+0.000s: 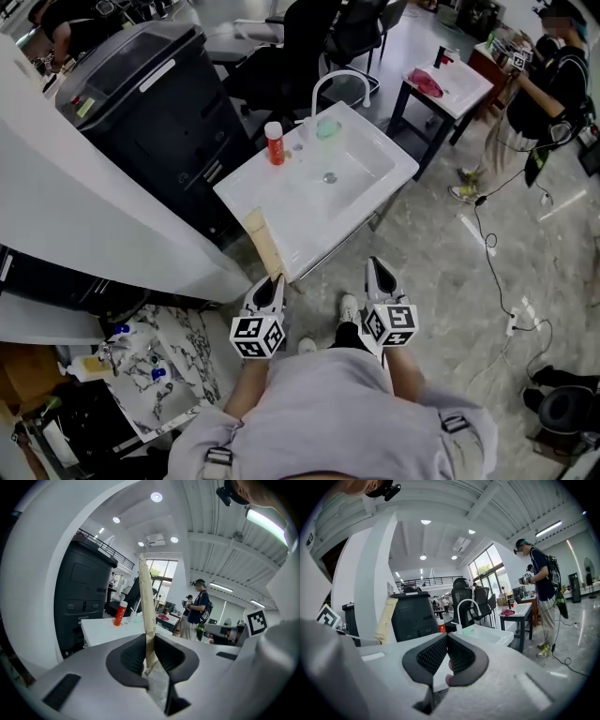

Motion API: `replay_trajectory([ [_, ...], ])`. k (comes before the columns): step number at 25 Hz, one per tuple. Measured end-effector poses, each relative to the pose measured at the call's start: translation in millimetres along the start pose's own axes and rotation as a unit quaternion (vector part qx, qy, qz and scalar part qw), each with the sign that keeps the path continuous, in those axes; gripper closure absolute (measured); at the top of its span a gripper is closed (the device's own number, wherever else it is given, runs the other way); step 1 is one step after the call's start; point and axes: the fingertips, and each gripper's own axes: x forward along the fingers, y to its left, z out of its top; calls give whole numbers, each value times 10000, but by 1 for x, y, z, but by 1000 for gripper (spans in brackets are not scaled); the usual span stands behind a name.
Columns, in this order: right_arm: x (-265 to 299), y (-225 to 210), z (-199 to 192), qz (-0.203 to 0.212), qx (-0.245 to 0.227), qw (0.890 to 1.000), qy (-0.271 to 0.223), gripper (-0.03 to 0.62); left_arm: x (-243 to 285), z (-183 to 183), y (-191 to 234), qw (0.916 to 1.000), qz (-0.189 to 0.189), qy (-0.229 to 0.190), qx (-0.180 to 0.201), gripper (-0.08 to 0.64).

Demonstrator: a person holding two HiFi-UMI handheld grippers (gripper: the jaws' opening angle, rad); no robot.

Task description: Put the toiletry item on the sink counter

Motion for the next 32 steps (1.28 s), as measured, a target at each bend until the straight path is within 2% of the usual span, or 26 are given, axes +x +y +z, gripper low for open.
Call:
replay_trajectory([
  [10, 66, -75, 34, 256, -120, 9996, -34, 588, 83, 35, -25, 9994, 255, -219, 84, 511],
  [16, 98, -106, 50, 460, -152, 9988, 14, 588, 117, 50, -31, 9983, 513, -250, 81, 511],
  [24, 134, -130, 63, 752, -260, 9968, 106, 588, 146, 63, -28, 9956, 857, -372, -52, 511],
  [32, 157, -126, 64, 855, -282, 9956, 245, 589, 159, 68, -9, 9942, 1012, -322, -176, 511],
])
